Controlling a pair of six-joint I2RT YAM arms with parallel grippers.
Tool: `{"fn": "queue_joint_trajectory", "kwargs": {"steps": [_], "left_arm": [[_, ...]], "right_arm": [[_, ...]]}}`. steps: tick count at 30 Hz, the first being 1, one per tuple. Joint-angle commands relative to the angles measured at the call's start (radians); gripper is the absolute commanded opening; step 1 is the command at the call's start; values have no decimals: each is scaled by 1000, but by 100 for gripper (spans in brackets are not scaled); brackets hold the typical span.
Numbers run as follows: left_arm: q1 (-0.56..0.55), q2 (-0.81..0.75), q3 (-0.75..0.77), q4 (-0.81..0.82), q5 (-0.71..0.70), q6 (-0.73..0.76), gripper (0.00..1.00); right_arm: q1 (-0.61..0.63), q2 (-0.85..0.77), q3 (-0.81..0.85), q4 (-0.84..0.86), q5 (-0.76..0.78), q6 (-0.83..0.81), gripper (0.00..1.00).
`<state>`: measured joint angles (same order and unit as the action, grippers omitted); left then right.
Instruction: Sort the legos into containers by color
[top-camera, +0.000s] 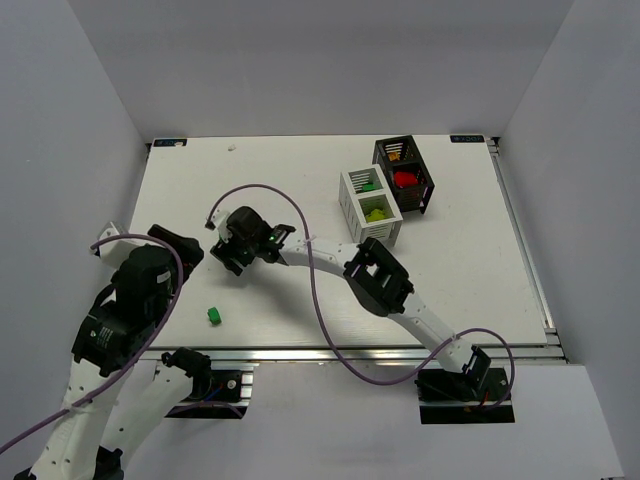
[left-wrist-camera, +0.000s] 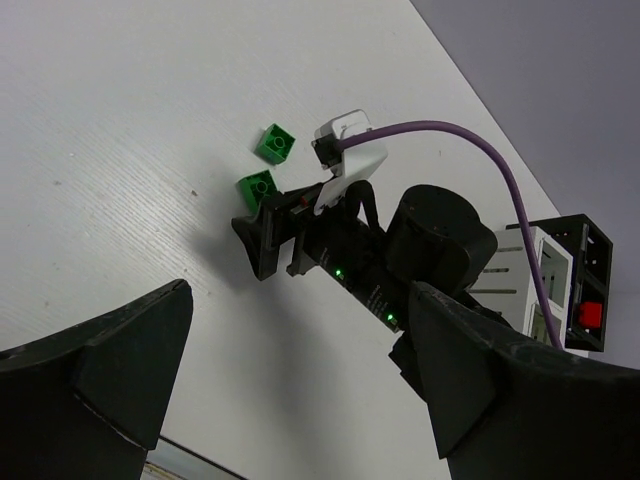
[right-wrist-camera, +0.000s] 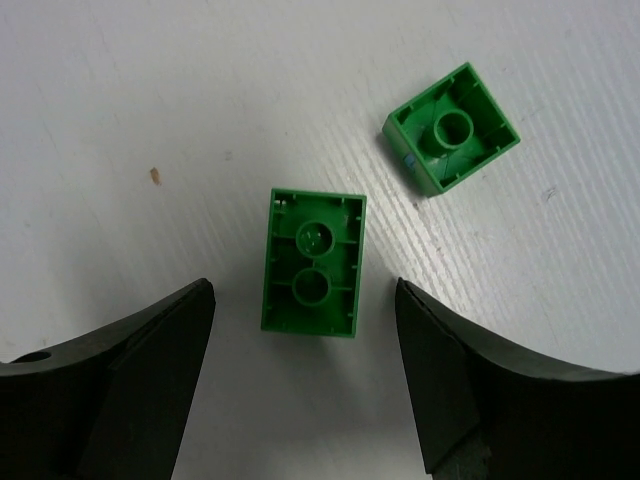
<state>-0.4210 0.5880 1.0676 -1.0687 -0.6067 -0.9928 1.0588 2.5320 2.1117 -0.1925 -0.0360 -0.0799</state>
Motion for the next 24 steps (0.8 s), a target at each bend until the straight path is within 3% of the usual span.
{"fn": "queue_joint_trajectory", "kwargs": {"steps": [1,7,12,14,17,20,24], "left_arm": [[2,-11,-12,-43,-34,-64,98],[2,-30,-17,-96,-39,-99,98],[2,-65,-52,-106,-38,-136,98],[2,-79,-70,-90,-28,-153,98],[2,-111,-138,-18,-16,-170,98],[2,-117,-176,35,1,-147,98],[2,-62,-205,101,54,-104,98]], "right_arm": [[10,25,70,62,31,-12,78],[12,37,77,73,22,-21,62],[12,-36,33,59,-51,-53,25],[9,-91,-51,86,-79,-67,12],[-9,-313,-265,197,-189,-96,0],[-36,-450,-436,251,-283,-125,0],[-136,-660,-541,194,-492,-168,0]]}}
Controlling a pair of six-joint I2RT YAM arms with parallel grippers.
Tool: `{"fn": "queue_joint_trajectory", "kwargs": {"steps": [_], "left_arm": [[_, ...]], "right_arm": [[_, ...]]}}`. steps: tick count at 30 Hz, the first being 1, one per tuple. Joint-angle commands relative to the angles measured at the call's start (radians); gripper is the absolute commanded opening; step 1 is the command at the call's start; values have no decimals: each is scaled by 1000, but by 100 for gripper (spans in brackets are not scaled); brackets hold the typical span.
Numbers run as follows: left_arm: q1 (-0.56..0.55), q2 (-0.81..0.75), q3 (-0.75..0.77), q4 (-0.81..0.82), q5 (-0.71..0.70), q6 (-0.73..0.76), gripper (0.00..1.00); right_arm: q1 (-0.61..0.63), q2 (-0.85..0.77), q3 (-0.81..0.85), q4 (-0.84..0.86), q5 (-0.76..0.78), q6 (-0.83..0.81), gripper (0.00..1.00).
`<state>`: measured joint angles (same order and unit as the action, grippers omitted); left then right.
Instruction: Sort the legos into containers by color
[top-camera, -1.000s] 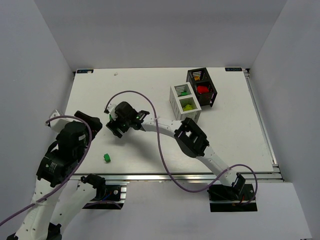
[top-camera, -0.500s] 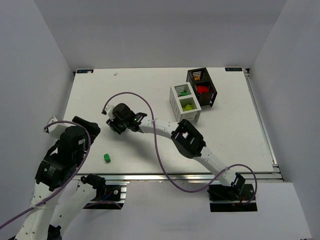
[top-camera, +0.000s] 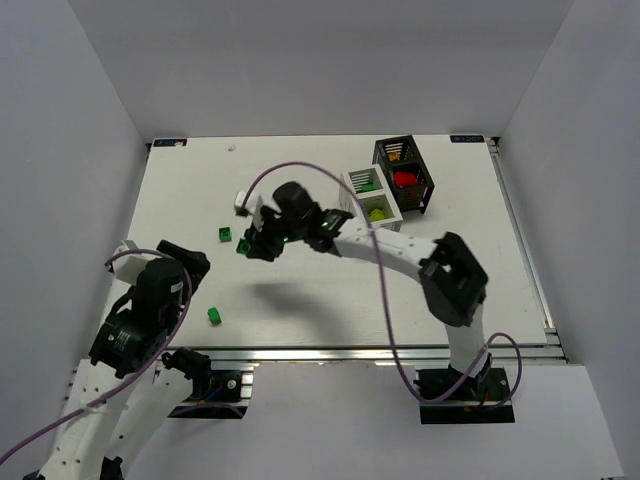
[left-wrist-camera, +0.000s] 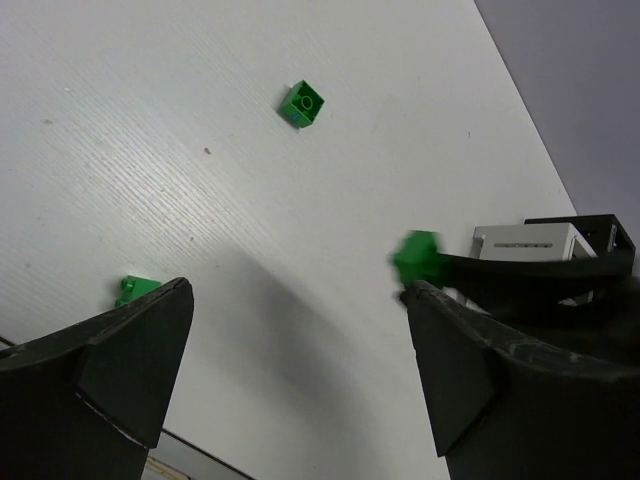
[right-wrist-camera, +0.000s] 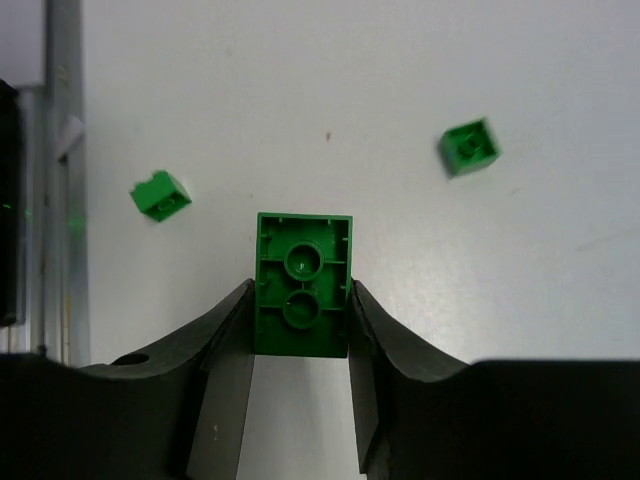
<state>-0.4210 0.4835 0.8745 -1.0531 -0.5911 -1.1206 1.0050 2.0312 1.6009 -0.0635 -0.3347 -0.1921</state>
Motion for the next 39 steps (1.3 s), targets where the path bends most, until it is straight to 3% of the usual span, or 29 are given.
{"fn": "queue_joint_trajectory", "kwargs": {"steps": [1,6,11,18,26,30,39], "left_arm": [[2,55,-20,94,45,45,96],[2,128,-48,148,85,91,86],[2,205,-75,180,139,139,74],[2,234,-101,214,151,154,81],[2,237,-112,182,152,145,84],[2,251,-120,165,155,128,85],[2,286,-118,142,143,113,85]], "right_arm": [[-104,-187,-42,32,-216,-66,0],[-274,-365,-151,-9,-158,-102,0],[-459,-404,-157,-84,-112,-139,0],[-652,-338,-133,-110,-139,-242,0],[-694,-195,-24,-148,-141,-285,2],[-698,-151,10,-153,-133,-283,10],[-704,-121,19,-168,-125,-279,55]]}}
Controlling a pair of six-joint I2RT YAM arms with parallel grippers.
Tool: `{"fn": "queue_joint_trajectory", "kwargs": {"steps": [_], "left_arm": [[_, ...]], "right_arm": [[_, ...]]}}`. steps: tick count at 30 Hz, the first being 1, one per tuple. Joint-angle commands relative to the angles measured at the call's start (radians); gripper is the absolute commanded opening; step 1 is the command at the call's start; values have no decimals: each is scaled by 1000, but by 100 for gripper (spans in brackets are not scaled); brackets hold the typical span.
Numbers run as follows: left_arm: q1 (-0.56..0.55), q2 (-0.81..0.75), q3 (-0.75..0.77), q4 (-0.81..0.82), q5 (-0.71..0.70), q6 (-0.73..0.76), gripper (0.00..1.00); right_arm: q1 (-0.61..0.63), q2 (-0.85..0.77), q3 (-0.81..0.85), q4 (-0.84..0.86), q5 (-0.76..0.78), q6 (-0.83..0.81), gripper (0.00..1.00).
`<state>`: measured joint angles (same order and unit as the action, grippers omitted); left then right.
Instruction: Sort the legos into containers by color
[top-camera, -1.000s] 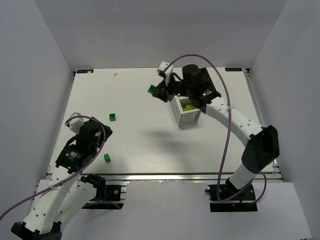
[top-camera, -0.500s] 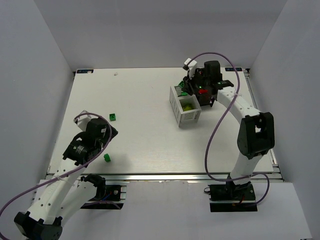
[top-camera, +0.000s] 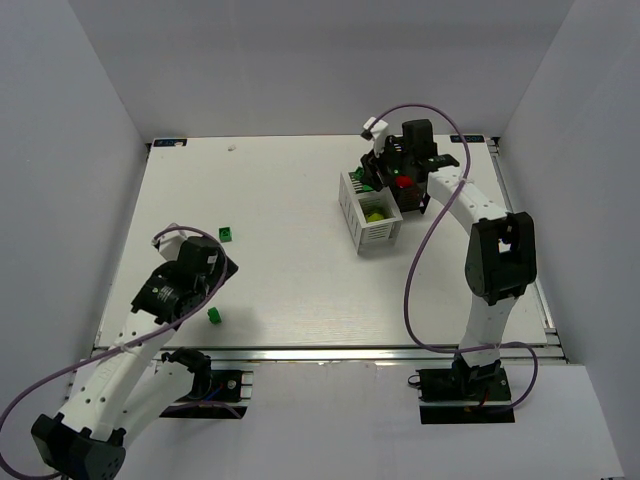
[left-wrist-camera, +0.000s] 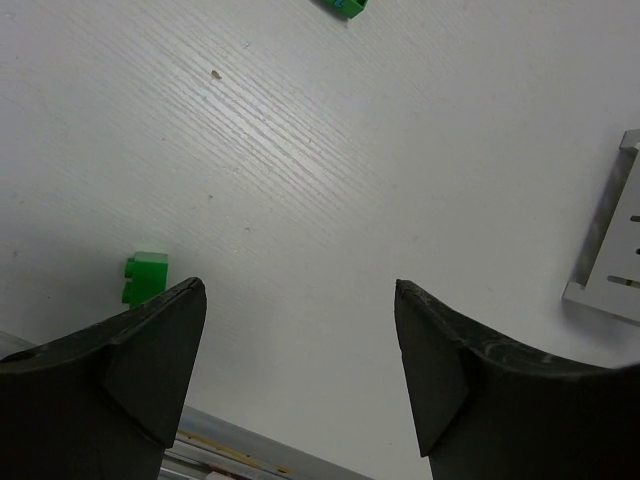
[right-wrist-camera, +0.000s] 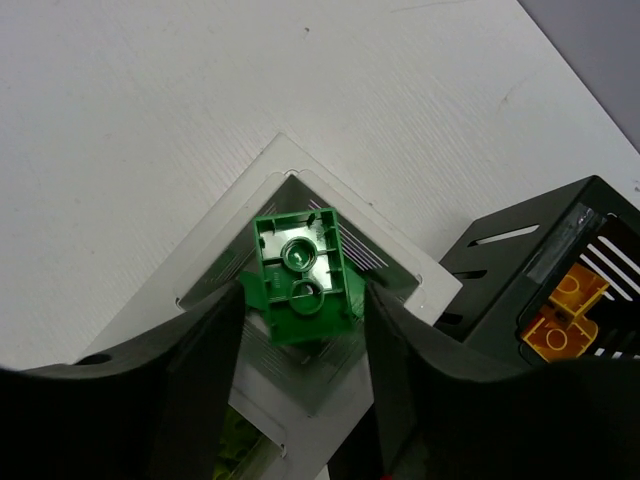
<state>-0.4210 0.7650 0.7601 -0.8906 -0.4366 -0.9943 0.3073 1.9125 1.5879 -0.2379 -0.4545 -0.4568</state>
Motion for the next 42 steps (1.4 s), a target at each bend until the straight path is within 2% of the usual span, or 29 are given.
{"fn": "queue_joint_trajectory", "kwargs": {"steps": [1,8,10,11,12,14,19,27,39,42], "left_arm": [[2,10,-5,-27,-13,-15,85],[2,49,-1,-62,-22,-43,86],[2,78,2,-87,-25,-52,86],[4,88,2,-94,-19,-56,86],[4,102,1,-102,-17,-61,86],[7,141,-2,-120,-5,-69,88],[24,220,-16,-151,-13,-93,90],[68,281,-77,-134,-4,-92,89],[125,410,-130,-38,36,-33,83],[140,419,-143,-13,50,-23,77]], "right_arm": [[-8,-3,29,9,-6,-13,59],[-30,-23,27,2,-39,4,65],[-39,-53,26,-15,-62,-23,71],[-43,-67,26,-32,-120,-48,74],[-46,-104,18,-64,-154,-75,83],[-54,-150,-34,-81,-265,-141,88],[-57,-312,-181,-68,-386,-183,85],[-71,-477,-377,-12,-412,-129,82],[-163,-560,-425,43,-480,-5,81],[-184,-575,-431,46,-500,7,81]]}}
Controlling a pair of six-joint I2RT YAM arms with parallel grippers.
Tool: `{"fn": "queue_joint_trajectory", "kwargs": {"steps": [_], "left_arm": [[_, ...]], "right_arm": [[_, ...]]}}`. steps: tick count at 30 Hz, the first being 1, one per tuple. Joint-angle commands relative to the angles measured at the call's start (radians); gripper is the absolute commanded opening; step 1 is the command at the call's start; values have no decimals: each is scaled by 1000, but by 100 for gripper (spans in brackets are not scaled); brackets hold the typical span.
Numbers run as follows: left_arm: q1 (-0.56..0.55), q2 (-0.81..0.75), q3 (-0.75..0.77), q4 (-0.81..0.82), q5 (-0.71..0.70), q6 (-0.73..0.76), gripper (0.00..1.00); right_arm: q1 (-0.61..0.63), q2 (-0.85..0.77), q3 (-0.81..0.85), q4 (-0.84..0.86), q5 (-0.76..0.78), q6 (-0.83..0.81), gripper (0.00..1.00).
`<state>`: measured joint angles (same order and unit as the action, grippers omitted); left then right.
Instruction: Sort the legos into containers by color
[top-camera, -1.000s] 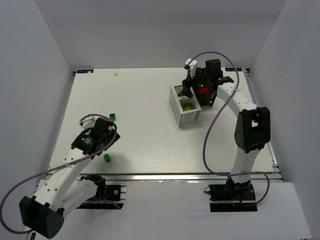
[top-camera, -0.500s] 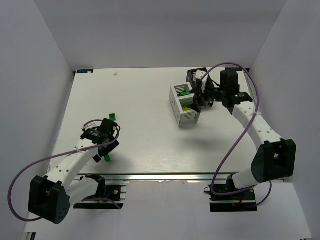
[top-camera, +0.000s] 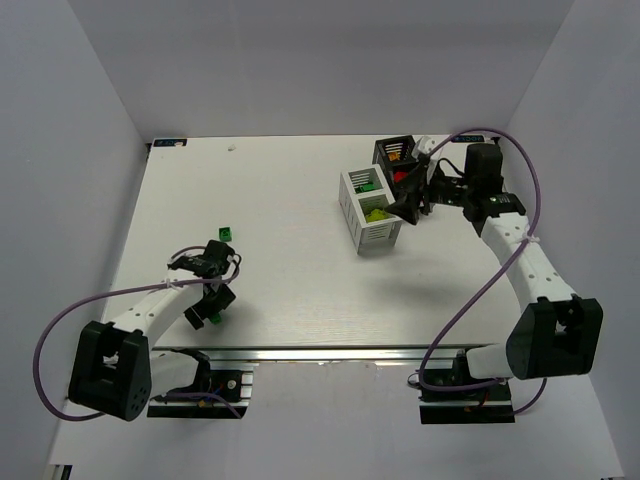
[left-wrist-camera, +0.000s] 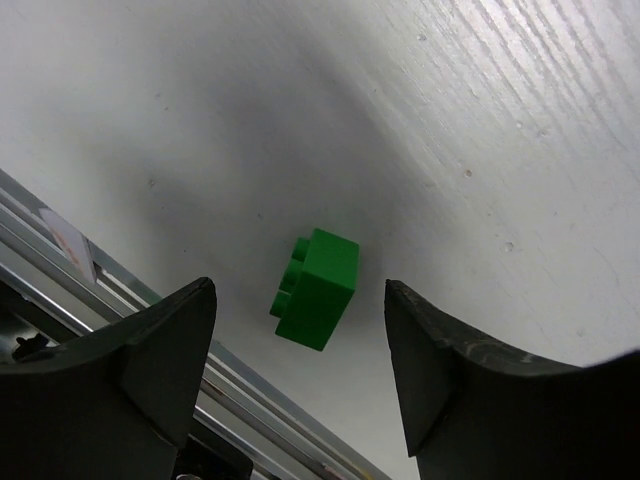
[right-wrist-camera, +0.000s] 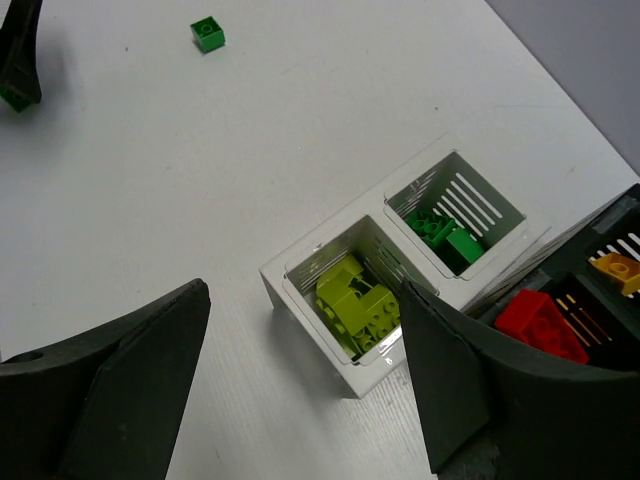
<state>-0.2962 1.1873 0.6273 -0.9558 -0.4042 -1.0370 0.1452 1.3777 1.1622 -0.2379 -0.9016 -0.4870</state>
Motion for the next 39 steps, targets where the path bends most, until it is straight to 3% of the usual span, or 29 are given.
{"fn": "queue_joint_trajectory", "kwargs": {"steps": [1,4,11,15,19,22,25,31,32,39], "left_arm": [[17,-3,-12,58,19,22,76],[22,-5,-23,78,30,25,70],[25,-43,-26,89,34,22,42],[25,-92,4,107,62,41,18],[20,-135,63,222,233,104,5],[-29,-138,109,389,384,95,2],[-121,-95,193,550,465,92,1],[-276,164,434,793,556,149,2],[-287,242,468,821,559,156,2],[-337,560,811,875,552,279,3]], "right_arm": [[-27,-45,-7,48,-54,39,81],[-50,-57,-16,55,-71,57,81],[-87,-77,-24,72,-108,93,80],[-96,-89,-24,72,-117,94,80],[-107,-97,-15,72,-137,113,79],[-116,-95,-9,81,-148,136,74],[-121,-95,-7,77,-168,140,60],[-127,-100,-1,35,-178,131,4],[-127,-103,-5,31,-175,130,0],[-128,-120,-21,-4,-163,116,0]]}}
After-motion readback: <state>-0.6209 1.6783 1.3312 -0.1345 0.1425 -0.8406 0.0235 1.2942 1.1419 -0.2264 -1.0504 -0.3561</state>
